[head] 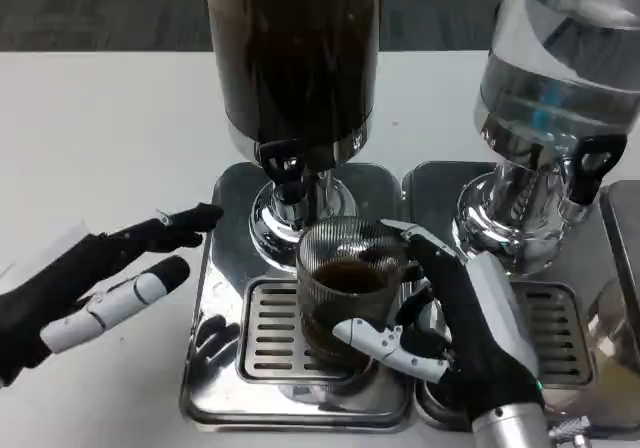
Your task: Grasp the cup under the faucet to collect the drink, then remove the cup.
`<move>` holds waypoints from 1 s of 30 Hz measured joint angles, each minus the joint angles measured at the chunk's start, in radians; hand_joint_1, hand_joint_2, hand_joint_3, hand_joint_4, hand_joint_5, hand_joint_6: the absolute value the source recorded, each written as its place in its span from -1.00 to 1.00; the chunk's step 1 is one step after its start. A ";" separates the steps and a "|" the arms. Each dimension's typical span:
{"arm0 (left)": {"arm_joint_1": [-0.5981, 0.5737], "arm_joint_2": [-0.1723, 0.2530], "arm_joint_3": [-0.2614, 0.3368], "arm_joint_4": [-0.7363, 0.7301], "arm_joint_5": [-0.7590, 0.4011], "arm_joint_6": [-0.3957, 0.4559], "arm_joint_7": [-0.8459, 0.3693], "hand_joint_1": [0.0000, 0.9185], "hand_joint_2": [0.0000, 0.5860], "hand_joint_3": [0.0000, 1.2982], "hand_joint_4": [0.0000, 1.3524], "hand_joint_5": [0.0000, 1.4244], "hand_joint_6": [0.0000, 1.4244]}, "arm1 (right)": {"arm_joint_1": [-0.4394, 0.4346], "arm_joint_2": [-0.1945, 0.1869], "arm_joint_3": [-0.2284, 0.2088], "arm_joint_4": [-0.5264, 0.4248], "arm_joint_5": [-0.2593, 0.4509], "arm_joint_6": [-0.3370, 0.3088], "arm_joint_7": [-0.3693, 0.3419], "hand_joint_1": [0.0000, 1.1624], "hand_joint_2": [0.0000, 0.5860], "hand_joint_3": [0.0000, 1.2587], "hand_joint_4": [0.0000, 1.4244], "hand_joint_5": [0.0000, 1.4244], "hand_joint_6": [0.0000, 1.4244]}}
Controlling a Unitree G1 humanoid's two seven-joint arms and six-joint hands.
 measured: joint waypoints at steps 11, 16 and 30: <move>0.007 0.001 -0.012 0.004 -0.009 -0.059 -0.035 -1.00 -0.36 -0.88 -1.00 -0.96 -0.89 | 0.013 -0.022 -0.010 -0.017 0.000 0.001 0.018 0.19 -0.22 -0.30 -0.26 -0.01 0.22; 0.006 0.010 -0.012 0.032 -0.011 -0.103 -0.058 -1.00 -0.40 -0.94 -1.00 -1.00 -0.91 | 0.019 -0.026 -0.020 -0.026 0.003 0.001 0.020 0.18 -0.21 -0.30 -0.26 -0.01 0.22; -0.027 0.034 -0.015 0.108 -0.011 -0.166 -0.081 -1.00 -0.44 -0.97 -1.00 -1.00 -0.92 | 0.071 -0.033 -0.039 -0.100 0.003 0.004 0.035 0.17 -0.20 -0.28 -0.25 0.02 0.23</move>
